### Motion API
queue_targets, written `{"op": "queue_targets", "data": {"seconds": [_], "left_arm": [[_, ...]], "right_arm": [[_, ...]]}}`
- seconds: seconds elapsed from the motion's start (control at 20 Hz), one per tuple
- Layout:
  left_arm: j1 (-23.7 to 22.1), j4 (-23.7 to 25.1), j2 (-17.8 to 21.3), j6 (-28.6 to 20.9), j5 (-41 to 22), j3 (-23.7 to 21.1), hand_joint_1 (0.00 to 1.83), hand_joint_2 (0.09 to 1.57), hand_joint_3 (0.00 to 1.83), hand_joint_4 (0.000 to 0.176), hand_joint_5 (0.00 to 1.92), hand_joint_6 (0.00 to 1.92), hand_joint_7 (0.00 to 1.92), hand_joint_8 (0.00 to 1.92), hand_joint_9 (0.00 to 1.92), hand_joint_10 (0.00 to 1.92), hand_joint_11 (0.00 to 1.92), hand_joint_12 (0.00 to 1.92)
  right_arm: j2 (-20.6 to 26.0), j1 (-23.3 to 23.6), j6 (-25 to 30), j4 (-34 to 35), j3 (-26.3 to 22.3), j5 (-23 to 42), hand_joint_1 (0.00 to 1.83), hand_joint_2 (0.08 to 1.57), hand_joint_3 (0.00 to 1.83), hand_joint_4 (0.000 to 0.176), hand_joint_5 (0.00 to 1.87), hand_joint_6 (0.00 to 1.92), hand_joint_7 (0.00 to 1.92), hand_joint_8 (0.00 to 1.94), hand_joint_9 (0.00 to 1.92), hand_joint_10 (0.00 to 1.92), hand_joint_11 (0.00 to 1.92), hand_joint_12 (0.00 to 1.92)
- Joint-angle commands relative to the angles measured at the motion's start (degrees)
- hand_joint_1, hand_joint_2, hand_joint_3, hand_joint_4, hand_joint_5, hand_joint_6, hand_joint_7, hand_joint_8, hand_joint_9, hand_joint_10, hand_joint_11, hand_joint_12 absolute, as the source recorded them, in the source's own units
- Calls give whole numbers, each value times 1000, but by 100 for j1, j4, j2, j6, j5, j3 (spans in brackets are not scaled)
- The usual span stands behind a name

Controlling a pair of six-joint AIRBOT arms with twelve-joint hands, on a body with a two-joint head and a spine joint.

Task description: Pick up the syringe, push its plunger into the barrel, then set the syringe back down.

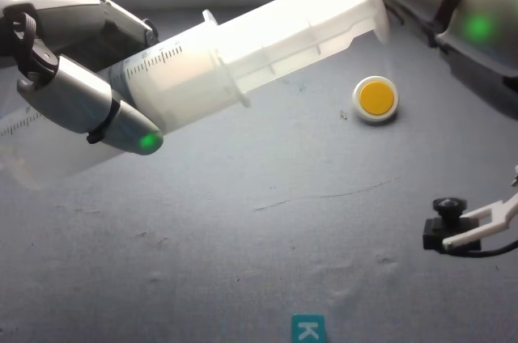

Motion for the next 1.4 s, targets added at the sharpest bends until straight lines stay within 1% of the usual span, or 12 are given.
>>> {"op": "queue_targets", "data": {"seconds": [0.0, 0.3, 0.45, 0.5, 0.55, 0.65, 0.7, 0.85, 0.9, 0.95, 1.05, 1.35], "left_arm": [[-88, -40, 12, -81, -614, 5, 1383, 1088, 0, 0, 936, 902, 1146, 884, 907, 1137, 661, 1373], [-88, -38, 2, -81, -587, 10, 1387, 1074, 0, 0, 966, 878, 1169, 726, 951, 1166, 711, 1366], [-90, 0, -36, -81, -584, 80, 1272, 1056, 0, 0, 1016, 855, 1211, 752, 1043, 848, 703, 1345], [-90, 21, -60, -81, -569, 116, 1364, 1071, 0, 0, 976, 870, 1183, 810, 952, 1046, 686, 1347], [-90, 21, -65, -81, -569, 122, 1364, 1071, 0, 0, 976, 870, 1183, 810, 952, 1046, 686, 1347], [-91, 20, -69, -81, -557, 103, 1253, 1056, 0, 0, 1016, 990, 1232, 558, 1047, 745, 666, 1344], [-90, 20, -69, -81, -553, 95, 1357, 1066, 0, 0, 982, 1024, 1229, 526, 961, 1043, 669, 1341], [-89, 20, -69, -81, -542, 75, 1259, 1065, 0, 0, 989, 940, 1206, 692, 1035, 769, 676, 1330], [-89, 20, -69, -81, -542, 75, 1379, 1074, 0, 0, 961, 996, 1213, 619, 923, 1124, 654, 1344], [-90, 20, -69, -81, -542, 75, 1383, 1075, 0, 0, 957, 1016, 1216, 600, 917, 1138, 650, 1346], [-89, 20, -73, -81, -543, 74, 1260, 1061, 0, 0, 989, 962, 1226, 643, 1032, 764, 657, 1335], [-89, 20, -90, -81, -537, 48, 1254, 1057, 0, 0, 1001, 943, 1228, 637, 1069, 714, 671, 1315]], "right_arm": [[-24, 34, -3, -276, -22, 653, 0, 1104, 0, 0, 0, 0, 0, 0, 0, 0, 0, 0], [-307, -49, -225, -98, -160, 655, 0, 1096, 0, 0, 0, 0, 0, 0, 0, 0, 0, 0], [-519, -101, -435, -45, -266, 654, 0, 1089, 0, 0, 0, 0, 0, 0, 0, 0, 0, 0], [-619, -129, -542, -45, -290, 654, 0, 1092, 0, 0, 0, 0, 0, 0, 0, 0, 0, 0], [-665, -134, -576, -45, -293, 655, 0, 1092, 0, 0, 0, 0, 0, 0, 0, 0, 0, 0], [-840, -133, -714, -22, -297, 662, 0, 1096, 0, 0, 0, 0, 0, 0, 0, 0, 0, 0], [-903, -127, -767, 9, -298, 663, 0, 1102, 0, 0, 0, 0, 0, 0, 0, 0, 0, 0], [-1196, -74, -990, 185, -302, 661, 0, 1097, 0, 0, 0, 0, 0, 0, 0, 0, 0, 0], [-1292, -55, -1042, 216, -306, 660, 0, 1095, 0, 0, 0, 0, 0, 0, 0, 0, 0, 0], [-1399, -35, -1111, 267, -320, 659, 0, 1095, 0, 0, 0, 0, 0, 0, 0, 0, 0, 0], [-1581, 16, -1244, 403, -370, 647, 0, 1094, 0, 0, 0, 0, 0, 0, 0, 0, 0, 0], [-2002, 82, -1486, 566, -579, 645, 0, 1143, 17, 0, 0, 0, 0, 0, 0, 0, 0, 0]]}}
